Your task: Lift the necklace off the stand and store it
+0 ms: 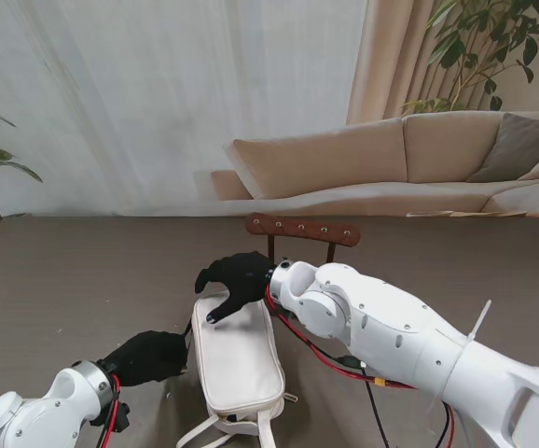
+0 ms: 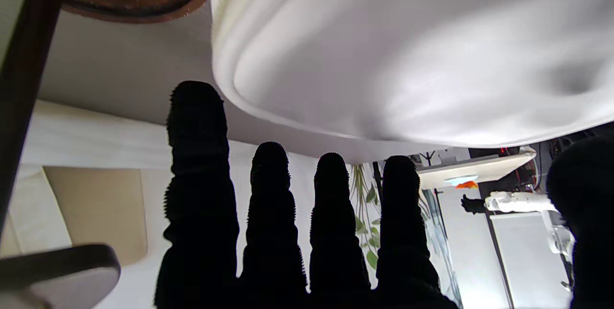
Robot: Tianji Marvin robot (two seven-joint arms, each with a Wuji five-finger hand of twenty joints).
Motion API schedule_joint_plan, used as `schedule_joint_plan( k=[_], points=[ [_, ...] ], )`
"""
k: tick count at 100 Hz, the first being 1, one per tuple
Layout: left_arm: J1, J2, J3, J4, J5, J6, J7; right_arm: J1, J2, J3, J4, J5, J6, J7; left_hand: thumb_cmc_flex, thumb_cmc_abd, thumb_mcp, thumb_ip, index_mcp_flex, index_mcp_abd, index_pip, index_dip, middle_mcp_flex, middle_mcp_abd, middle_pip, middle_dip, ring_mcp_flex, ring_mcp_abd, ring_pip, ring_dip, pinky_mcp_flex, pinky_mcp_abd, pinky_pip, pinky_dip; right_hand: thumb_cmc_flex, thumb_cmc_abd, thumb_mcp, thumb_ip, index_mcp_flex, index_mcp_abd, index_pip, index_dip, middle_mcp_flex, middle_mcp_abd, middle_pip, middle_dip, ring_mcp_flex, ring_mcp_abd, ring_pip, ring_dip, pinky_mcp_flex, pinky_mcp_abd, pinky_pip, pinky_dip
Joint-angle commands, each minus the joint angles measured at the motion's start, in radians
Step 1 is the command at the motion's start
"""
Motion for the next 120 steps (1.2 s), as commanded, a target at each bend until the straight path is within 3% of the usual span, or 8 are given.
schedule_joint_plan(
  k=[1, 37, 64, 86, 88, 91, 94, 120],
  points=[
    [0.01, -0.003, -0.002, -0.006, 0.002, -0.003, -0.016, 0.015, -0.015, -0.009, 0.026, -0.004, -0.004, 0.026, 0.056, 0.009, 0.005, 0.03, 0.05, -0.045, 0.093, 0.018, 0.031, -0.002, 0.003, -0.007, -0.003, 0.004, -0.013, 0.003, -0.02, -0.014, -0.001, -0.007, -0.023, -0.033, 0.014, 0.012, 0.003, 0.017, 0.026, 0.017, -0.016, 0.029, 0.024, 0.016, -0.007, 0.012, 0.007, 0.01, -0.641, -0.017, 0.033, -0.019],
    [0.016, -0.006, -0.001, -0.009, 0.001, -0.002, -0.002, 0.072, -0.035, -0.085, 0.112, 0.057, -0.07, 0.089, 0.057, 0.01, 0.004, 0.031, 0.049, -0.045, 0.089, 0.017, 0.03, -0.001, 0.003, -0.006, -0.004, 0.006, -0.013, 0.003, -0.019, -0.018, 0.0, -0.006, -0.069, -0.07, 0.053, -0.001, 0.26, 0.075, 0.099, 0.081, -0.029, 0.061, 0.051, 0.024, -0.023, -0.011, 0.022, 0.02, -0.665, -0.019, 0.016, -0.033],
    [0.003, -0.007, 0.005, 0.0, 0.007, -0.01, 0.008, 0.086, -0.071, -0.131, 0.19, -0.016, -0.089, -0.011, 0.056, 0.011, 0.001, 0.032, 0.049, -0.044, 0.086, 0.014, 0.03, -0.001, 0.004, -0.007, -0.003, 0.003, -0.01, 0.005, -0.017, -0.017, 0.002, -0.006, 0.228, -0.25, 0.034, 0.015, 0.617, -0.003, 0.207, 0.204, 0.289, -0.022, 0.18, 0.135, 0.251, -0.085, 0.244, 0.141, -0.504, -0.071, 0.188, -0.024],
    [-0.009, -0.008, 0.007, 0.003, 0.01, -0.016, 0.016, 0.075, -0.084, -0.129, 0.226, -0.03, -0.076, -0.063, 0.059, 0.013, -0.003, 0.034, 0.05, -0.042, 0.083, 0.011, 0.03, 0.002, 0.004, -0.008, -0.003, 0.006, -0.009, 0.005, -0.019, -0.017, 0.003, -0.005, 0.453, -0.257, -0.082, 0.02, 0.689, -0.068, 0.448, 0.111, 0.587, -0.059, 0.24, 0.271, 0.504, -0.127, 0.428, 0.264, -0.328, -0.106, 0.379, -0.042],
    [-0.01, -0.008, 0.008, 0.003, 0.01, -0.016, 0.017, 0.074, -0.084, -0.128, 0.227, -0.028, -0.076, -0.062, 0.059, 0.013, -0.003, 0.034, 0.05, -0.041, 0.083, 0.011, 0.03, 0.002, 0.005, -0.008, -0.003, 0.007, -0.009, 0.005, -0.019, -0.017, 0.003, -0.005, 0.429, -0.309, 0.05, 0.013, 0.674, -0.072, 0.477, 0.106, 0.599, -0.058, 0.246, 0.291, 0.517, -0.125, 0.441, 0.275, -0.314, -0.109, 0.393, -0.039],
    [-0.012, -0.009, 0.009, 0.003, 0.01, -0.018, 0.018, 0.074, -0.084, -0.126, 0.229, -0.024, -0.076, -0.06, 0.059, 0.013, -0.004, 0.034, 0.05, -0.042, 0.082, 0.01, 0.03, 0.002, 0.005, -0.008, -0.002, 0.006, -0.009, 0.005, -0.018, -0.016, 0.003, -0.005, 0.32, -0.433, 0.469, -0.139, 0.661, -0.075, 0.509, 0.098, 0.62, -0.056, 0.242, 0.329, 0.535, -0.119, 0.46, 0.288, -0.292, -0.113, 0.411, -0.033],
    [-0.014, -0.008, 0.01, 0.003, 0.009, -0.019, 0.018, 0.075, -0.084, -0.126, 0.23, -0.022, -0.077, -0.058, 0.06, 0.012, -0.004, 0.034, 0.05, -0.042, 0.083, 0.011, 0.03, 0.002, 0.005, -0.008, -0.002, 0.007, -0.009, 0.005, -0.018, -0.016, 0.003, -0.005, 0.273, -0.471, 0.64, -0.237, 0.655, -0.074, 0.522, 0.11, 0.636, -0.054, 0.246, 0.349, 0.557, -0.12, 0.48, 0.297, -0.264, -0.123, 0.43, -0.027],
    [0.007, -0.001, 0.002, -0.023, 0.008, -0.026, -0.02, 0.099, -0.083, -0.136, 0.265, 0.018, -0.085, -0.001, 0.059, 0.013, -0.004, 0.034, 0.05, -0.045, 0.085, 0.011, 0.03, 0.0, 0.006, -0.009, -0.002, 0.006, -0.01, 0.004, -0.018, -0.016, 0.003, -0.005, 0.274, -0.401, 0.701, -0.25, 0.62, -0.054, 0.544, 0.237, 0.648, -0.028, 0.284, 0.424, 0.636, -0.117, 0.555, 0.342, -0.169, -0.185, 0.461, -0.007]
  ],
)
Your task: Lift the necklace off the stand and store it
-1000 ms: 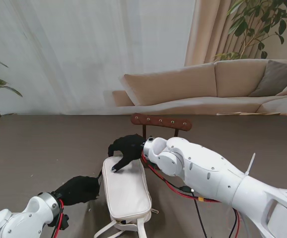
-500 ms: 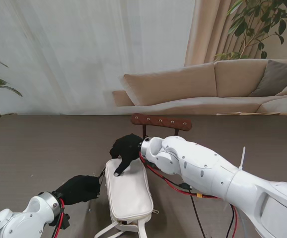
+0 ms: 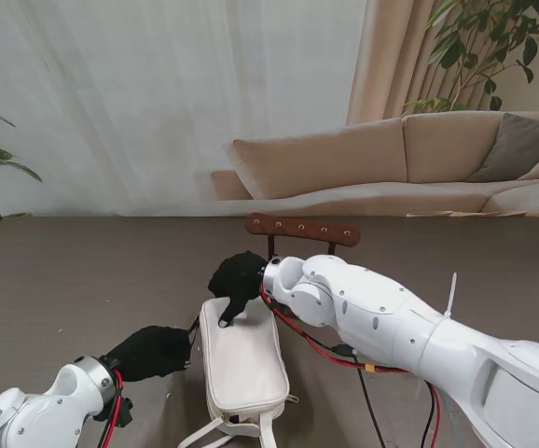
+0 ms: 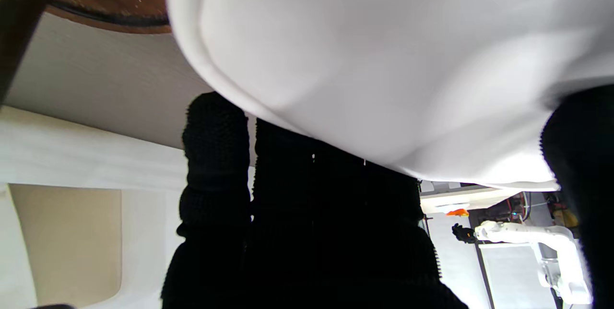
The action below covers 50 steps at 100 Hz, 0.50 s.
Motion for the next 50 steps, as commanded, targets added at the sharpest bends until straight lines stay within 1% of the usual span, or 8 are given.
schedule_joint_plan(
  k=[1, 10, 28, 50],
  points=[
    [0.025, 0.001, -0.007, -0.022, 0.003, -0.004, -0.03, -0.006, 0.014, -0.016, 0.051, -0.005, 0.0, 0.038, 0.058, 0.013, -0.002, 0.034, 0.045, -0.044, 0.085, 0.015, 0.03, -0.001, 0.006, -0.008, -0.002, 0.005, -0.01, 0.004, -0.018, -0.016, 0.003, -0.005, 0.24, -0.038, 0.296, 0.147, 0.057, -0.145, 0.184, 0.075, 0.031, 0.009, 0.033, 0.028, 0.079, 0.0, 0.068, 0.032, -0.18, -0.036, 0.041, 0.014],
    [0.051, 0.001, -0.019, -0.042, 0.012, -0.003, -0.034, 0.005, 0.011, -0.024, 0.071, 0.003, -0.001, 0.05, 0.058, 0.014, -0.002, 0.035, 0.045, -0.043, 0.084, 0.014, 0.031, 0.0, 0.006, -0.009, -0.003, 0.005, -0.011, 0.004, -0.018, -0.016, 0.003, -0.005, 0.24, -0.025, 0.295, 0.148, 0.052, -0.141, 0.187, 0.092, 0.032, 0.014, 0.041, 0.037, 0.093, -0.004, 0.083, 0.041, -0.162, -0.044, 0.044, 0.018],
    [0.091, -0.001, -0.037, -0.08, 0.026, -0.01, -0.025, 0.01, 0.002, -0.033, 0.098, 0.015, 0.019, 0.06, 0.058, 0.014, -0.003, 0.035, 0.046, -0.044, 0.084, 0.013, 0.03, 0.0, 0.006, -0.01, -0.001, 0.006, -0.011, 0.004, -0.018, -0.016, 0.003, -0.005, 0.244, -0.03, 0.302, 0.151, 0.056, -0.127, 0.189, 0.111, 0.038, 0.024, 0.053, 0.053, 0.118, -0.006, 0.107, 0.059, -0.138, -0.047, 0.05, 0.027],
    [0.121, -0.002, -0.051, -0.124, 0.045, -0.037, -0.019, 0.011, -0.002, -0.043, 0.104, 0.009, 0.03, 0.058, 0.056, 0.015, -0.006, 0.035, 0.044, -0.049, 0.085, 0.015, 0.03, -0.004, 0.006, -0.01, -0.002, 0.002, -0.012, 0.004, -0.018, -0.016, 0.003, -0.005, 0.245, -0.027, 0.303, 0.15, 0.055, -0.129, 0.186, 0.119, 0.037, 0.021, 0.053, 0.061, 0.121, -0.01, 0.11, 0.069, -0.132, -0.05, 0.049, 0.035]
  ],
)
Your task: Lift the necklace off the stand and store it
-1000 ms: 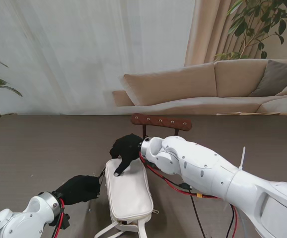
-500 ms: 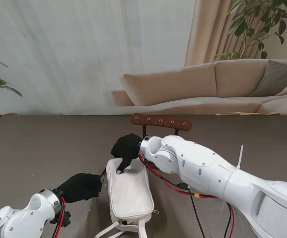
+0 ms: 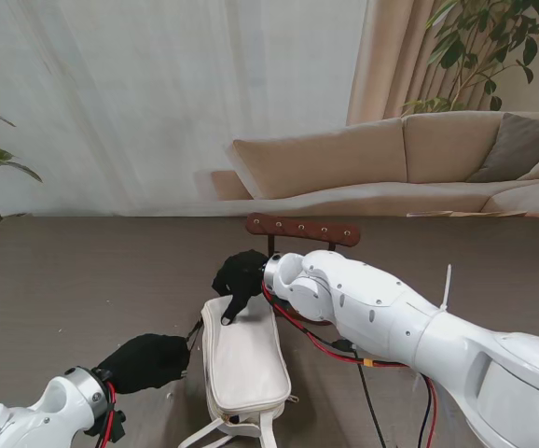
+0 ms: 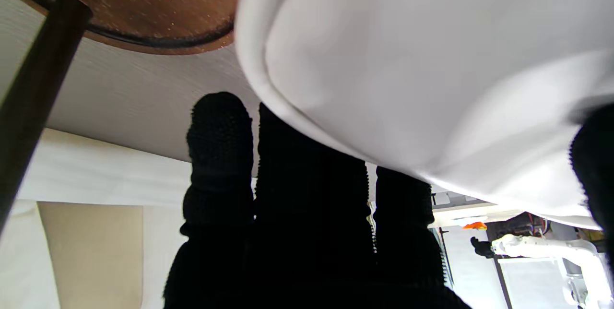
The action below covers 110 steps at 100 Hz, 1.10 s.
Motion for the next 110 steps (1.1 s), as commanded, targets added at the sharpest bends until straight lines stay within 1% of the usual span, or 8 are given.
schedule_joint_plan(
  k=[1, 21, 49, 78, 94, 103, 107, 110],
  points=[
    [0.022, -0.002, -0.001, -0.025, 0.004, -0.012, -0.018, -0.017, 0.022, -0.017, 0.047, -0.023, 0.011, 0.029, 0.037, 0.003, 0.001, 0.033, 0.073, -0.049, 0.13, 0.009, 0.03, -0.004, 0.006, -0.008, -0.002, 0.001, -0.011, 0.004, -0.018, -0.016, 0.003, -0.005, 0.329, -0.027, 0.303, 0.161, 0.055, -0.036, 0.087, 0.039, 0.026, 0.018, 0.028, 0.021, 0.08, 0.007, 0.074, 0.031, -0.135, -0.035, 0.047, 0.035],
    [0.047, -0.007, -0.026, -0.051, 0.02, -0.025, 0.004, -0.023, 0.027, -0.011, 0.035, -0.039, 0.006, 0.012, 0.035, 0.004, 0.001, 0.032, 0.073, -0.05, 0.13, 0.009, 0.03, -0.005, 0.006, -0.009, -0.002, -0.002, -0.01, 0.004, -0.015, -0.019, 0.004, -0.005, 0.329, -0.023, 0.294, 0.159, 0.05, -0.044, 0.082, 0.04, 0.016, 0.016, 0.026, 0.022, 0.073, 0.006, 0.069, 0.034, -0.144, -0.035, 0.042, 0.039],
    [0.05, -0.013, -0.045, -0.045, 0.018, -0.019, 0.027, -0.04, 0.058, 0.018, -0.034, -0.081, 0.007, -0.006, 0.036, 0.003, 0.002, 0.033, 0.073, -0.045, 0.129, 0.008, 0.03, -0.002, 0.006, -0.008, -0.002, 0.002, -0.009, 0.005, -0.016, -0.018, 0.003, -0.006, 0.331, -0.018, 0.281, 0.15, 0.048, -0.059, 0.081, 0.019, 0.012, 0.01, 0.024, 0.008, 0.076, -0.009, 0.071, 0.04, -0.15, -0.031, 0.044, 0.047],
    [0.086, -0.016, -0.059, -0.081, 0.035, -0.033, 0.043, -0.025, 0.054, 0.002, -0.029, -0.086, 0.052, 0.014, 0.035, 0.003, 0.001, 0.032, 0.073, -0.047, 0.13, 0.009, 0.031, -0.003, 0.006, -0.009, 0.0, 0.002, -0.01, 0.004, -0.015, -0.018, 0.003, -0.006, 0.33, -0.023, 0.287, 0.157, 0.049, -0.051, 0.088, 0.016, 0.015, 0.011, 0.03, 0.009, 0.083, -0.011, 0.077, 0.046, -0.141, -0.038, 0.044, 0.05],
    [0.109, -0.02, -0.07, -0.098, 0.041, -0.039, 0.059, -0.03, 0.06, 0.007, -0.036, -0.09, 0.061, 0.016, 0.034, 0.003, 0.002, 0.032, 0.073, -0.048, 0.13, 0.009, 0.032, -0.004, 0.006, -0.009, 0.0, -0.001, -0.009, 0.004, -0.014, -0.018, 0.004, -0.006, 0.326, -0.025, 0.284, 0.155, 0.049, -0.053, 0.085, 0.014, 0.015, 0.011, 0.028, 0.008, 0.083, -0.01, 0.075, 0.046, -0.144, -0.032, 0.043, 0.051],
    [0.111, -0.02, -0.071, -0.096, 0.042, -0.035, 0.06, -0.044, 0.067, 0.024, -0.051, -0.091, 0.057, 0.006, 0.034, 0.003, 0.002, 0.031, 0.072, -0.047, 0.13, 0.009, 0.031, -0.004, 0.006, -0.01, 0.0, -0.001, -0.009, 0.004, -0.014, -0.017, 0.004, -0.006, 0.321, -0.004, 0.245, 0.131, 0.036, -0.093, 0.039, -0.034, 0.009, 0.01, -0.002, -0.022, 0.07, 0.005, 0.069, 0.047, -0.168, 0.002, 0.043, 0.056],
    [0.109, -0.02, -0.069, -0.092, 0.04, -0.032, 0.059, -0.049, 0.071, 0.029, -0.062, -0.097, 0.05, 0.003, 0.034, 0.004, 0.002, 0.032, 0.073, -0.047, 0.13, 0.009, 0.031, -0.004, 0.006, -0.01, 0.0, -0.001, -0.009, 0.004, -0.014, -0.017, 0.004, -0.006, 0.308, 0.0, 0.227, 0.122, -0.007, -0.096, -0.013, -0.088, -0.006, 0.005, -0.036, -0.053, 0.053, 0.017, 0.062, 0.047, -0.189, 0.024, 0.041, 0.061],
    [0.106, -0.02, -0.068, -0.088, 0.038, -0.03, 0.058, -0.051, 0.076, 0.032, -0.071, -0.102, 0.045, 0.002, 0.035, 0.004, 0.002, 0.032, 0.073, -0.047, 0.13, 0.009, 0.031, -0.005, 0.006, -0.009, 0.0, 0.001, -0.009, 0.004, -0.014, -0.017, 0.004, -0.006, 0.278, -0.014, 0.199, 0.11, -0.075, -0.089, -0.073, -0.155, -0.034, 0.002, -0.065, -0.09, 0.025, 0.028, 0.05, 0.045, -0.218, 0.046, 0.034, 0.068]
  ],
)
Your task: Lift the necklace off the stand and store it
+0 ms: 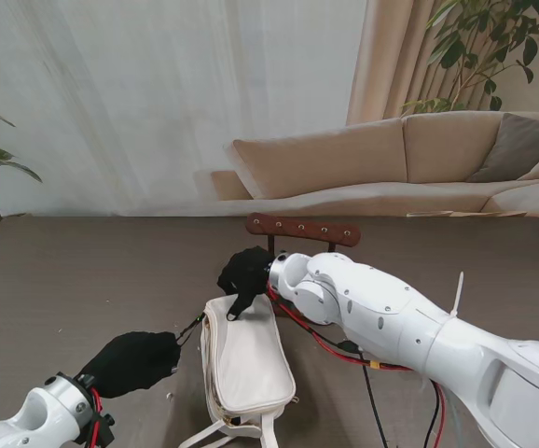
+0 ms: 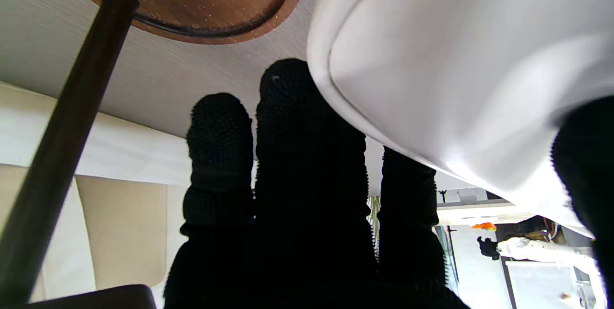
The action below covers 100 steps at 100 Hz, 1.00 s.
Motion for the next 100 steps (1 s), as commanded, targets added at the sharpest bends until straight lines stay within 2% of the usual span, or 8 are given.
schedule_joint_plan(
  k=[1, 9, 41, 59, 63, 67, 77, 100],
  points=[
    [0.005, -0.003, 0.003, -0.001, -0.005, 0.002, -0.024, -0.02, 0.03, -0.007, 0.003, -0.026, -0.006, 0.016, 0.035, 0.003, 0.002, 0.031, 0.075, -0.048, 0.181, 0.007, 0.031, -0.005, 0.006, -0.001, 0.0, 0.002, -0.009, 0.004, -0.013, -0.017, 0.004, -0.006, 0.251, -0.014, 0.134, 0.111, -0.073, -0.031, -0.068, -0.097, -0.041, 0.002, -0.044, -0.055, 0.002, 0.026, -0.003, 0.009, -0.227, 0.047, 0.031, 0.048],
    [-0.006, -0.002, 0.012, 0.013, -0.012, 0.008, -0.025, -0.022, 0.043, -0.004, -0.033, -0.043, -0.009, 0.029, 0.036, 0.003, 0.002, 0.032, 0.075, -0.047, 0.18, 0.007, 0.031, -0.003, 0.006, -0.001, 0.0, 0.002, -0.01, 0.004, -0.013, -0.017, 0.004, -0.006, 0.119, 0.067, 0.106, 0.297, -0.166, 0.041, -0.301, -0.031, -0.155, 0.014, -0.089, -0.112, -0.086, 0.037, -0.057, -0.01, -0.295, 0.067, -0.005, 0.065],
    [-0.072, 0.001, 0.079, 0.08, -0.039, 0.017, -0.019, -0.023, 0.047, -0.001, -0.127, -0.042, 0.029, 0.078, 0.039, 0.004, 0.001, 0.033, 0.075, -0.048, 0.179, 0.006, 0.029, -0.002, 0.004, -0.001, -0.001, 0.002, -0.01, 0.004, -0.016, -0.017, 0.002, -0.007, 0.011, 0.085, 0.001, 0.286, -0.525, 0.076, -0.393, -0.101, -0.426, 0.037, -0.089, -0.19, -0.241, 0.071, -0.102, -0.048, -0.404, 0.086, -0.059, 0.072],
    [-0.094, 0.001, 0.1, 0.098, -0.047, 0.014, -0.014, -0.013, 0.024, -0.024, -0.092, -0.05, 0.011, 0.04, 0.039, 0.003, 0.001, 0.033, 0.075, -0.049, 0.179, 0.006, 0.03, -0.003, 0.005, 0.0, -0.002, 0.002, -0.01, 0.004, -0.016, -0.017, 0.001, -0.007, 0.129, -0.02, 0.111, 0.287, -0.198, -0.076, -0.264, -0.04, -0.323, 0.025, -0.02, -0.174, -0.177, 0.046, -0.032, -0.036, -0.361, 0.08, -0.039, 0.081],
    [-0.097, 0.001, 0.101, 0.1, -0.049, 0.013, -0.013, -0.013, 0.019, -0.028, -0.077, -0.056, 0.001, 0.02, 0.039, 0.003, 0.001, 0.033, 0.075, -0.049, 0.179, 0.006, 0.03, -0.002, 0.005, 0.0, -0.002, 0.002, -0.01, 0.004, -0.016, -0.017, 0.001, -0.007, 0.208, -0.091, 0.126, 0.114, -0.097, -0.119, -0.174, -0.109, -0.264, 0.013, -0.008, -0.155, -0.147, 0.035, -0.01, -0.033, -0.339, 0.074, -0.027, 0.075],
    [-0.099, 0.001, 0.102, 0.102, -0.049, 0.011, -0.012, -0.013, 0.014, -0.032, -0.065, -0.062, -0.009, 0.004, 0.039, 0.003, 0.0, 0.033, 0.075, -0.049, 0.179, 0.006, 0.03, -0.002, 0.004, 0.0, -0.002, 0.002, -0.01, 0.004, -0.016, -0.017, 0.001, -0.007, 0.262, -0.142, 0.133, 0.066, -0.038, -0.159, -0.054, -0.186, -0.21, -0.004, -0.004, -0.141, -0.118, 0.023, 0.003, -0.031, -0.32, 0.066, -0.017, 0.067],
    [-0.102, 0.001, 0.101, 0.105, -0.05, 0.006, -0.01, -0.013, 0.003, -0.039, -0.035, -0.074, -0.028, -0.033, 0.039, 0.002, 0.001, 0.033, 0.076, -0.048, 0.179, 0.006, 0.03, -0.001, 0.004, 0.0, -0.003, 0.002, -0.01, 0.004, -0.016, -0.017, 0.001, -0.007, 0.333, -0.184, 0.195, 0.072, 0.119, -0.155, 0.012, -0.166, -0.081, -0.032, 0.009, -0.075, -0.053, -0.009, 0.033, -0.018, -0.278, 0.044, 0.005, 0.056],
    [-0.107, 0.001, 0.095, 0.104, -0.037, -0.003, -0.008, -0.009, 0.0, -0.039, -0.026, -0.052, -0.036, -0.018, 0.038, 0.003, 0.0, 0.033, 0.076, -0.048, 0.179, 0.006, 0.03, -0.002, 0.004, 0.0, -0.001, 0.003, -0.011, 0.003, -0.015, -0.016, 0.002, -0.007, 0.345, -0.229, 0.309, 0.131, 0.139, -0.099, 0.059, -0.028, 0.04, -0.045, 0.057, 0.063, 0.017, -0.023, 0.1, 0.015, -0.228, 0.006, 0.046, 0.054]
  ],
)
